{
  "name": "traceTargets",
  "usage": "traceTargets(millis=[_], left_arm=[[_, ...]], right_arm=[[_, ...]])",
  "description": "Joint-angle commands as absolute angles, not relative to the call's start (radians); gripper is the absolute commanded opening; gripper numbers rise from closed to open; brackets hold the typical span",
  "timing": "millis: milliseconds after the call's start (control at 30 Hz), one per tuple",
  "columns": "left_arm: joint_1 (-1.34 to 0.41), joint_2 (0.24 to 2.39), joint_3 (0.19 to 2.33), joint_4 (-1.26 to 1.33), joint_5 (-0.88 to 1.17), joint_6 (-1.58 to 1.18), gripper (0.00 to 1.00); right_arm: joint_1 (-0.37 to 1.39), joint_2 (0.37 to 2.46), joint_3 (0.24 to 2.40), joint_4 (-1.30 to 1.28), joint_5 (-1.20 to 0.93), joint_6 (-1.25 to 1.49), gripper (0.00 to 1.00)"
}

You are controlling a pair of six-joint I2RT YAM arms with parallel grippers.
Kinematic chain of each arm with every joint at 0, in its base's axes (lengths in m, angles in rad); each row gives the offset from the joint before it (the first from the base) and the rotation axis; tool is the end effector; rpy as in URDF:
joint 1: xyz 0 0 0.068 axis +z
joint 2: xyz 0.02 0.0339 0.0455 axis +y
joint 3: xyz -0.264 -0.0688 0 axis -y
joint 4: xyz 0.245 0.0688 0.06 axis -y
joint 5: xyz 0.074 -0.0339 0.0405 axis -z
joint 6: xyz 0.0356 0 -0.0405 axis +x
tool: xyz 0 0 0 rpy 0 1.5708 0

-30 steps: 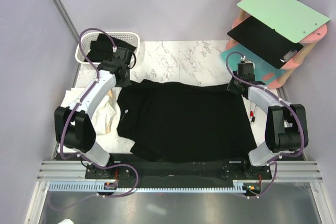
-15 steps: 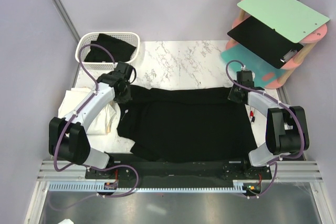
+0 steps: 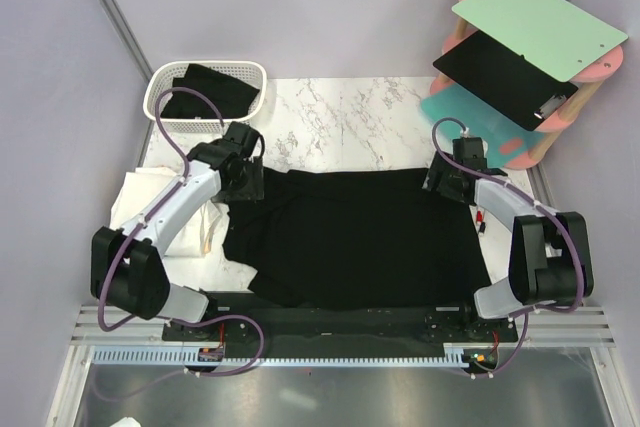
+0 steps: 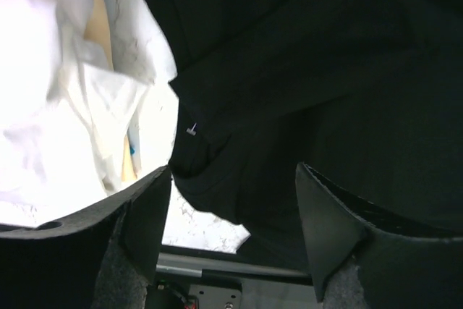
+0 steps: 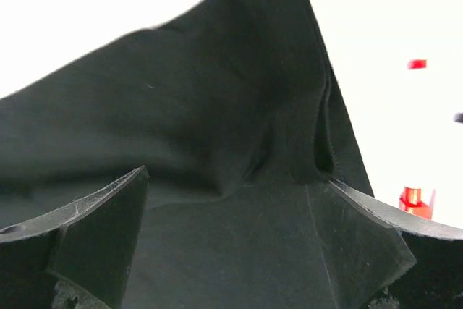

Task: Fold and stack the t-shirts
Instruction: Fold the flattened tshirt in 1/3 of the way

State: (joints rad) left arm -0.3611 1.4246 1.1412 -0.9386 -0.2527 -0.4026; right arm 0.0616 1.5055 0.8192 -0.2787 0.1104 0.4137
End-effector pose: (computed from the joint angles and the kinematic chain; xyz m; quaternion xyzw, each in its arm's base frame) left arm 0.2563 -0.0873 0.2618 -0.0421 0.9763 0.0510 0.2060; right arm 0.2923 0.0141 0.1782 0.1831 0.9354 0.0189 0.3019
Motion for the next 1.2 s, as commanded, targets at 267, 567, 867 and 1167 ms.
traceTargets(millis=[267, 567, 867, 1167], left_arm=[[-0.37, 1.705, 1.361, -0.756, -0.178, -0.345, 0.68], [-0.373, 1.848, 1.462, -0.716, -0.118, -0.341, 0.7], [-0.373, 1.957, 1.522, -0.706, -0.143, -0.33, 0.59], [-0.373, 1.878, 1.465, -0.699, -0.155, -0.333, 0.02]], right_arm=[[0.06, 1.488, 0.825, -0.222, 0.109, 0.419, 0.96], [0.06, 1.486, 0.825, -0.215, 0.1, 0.41, 0.96], [0.061, 1.5, 0.815, -0.203, 0.09, 0.399, 0.96], [0.061, 1.499, 0.81, -0.196, 0.094, 0.397, 0.96]])
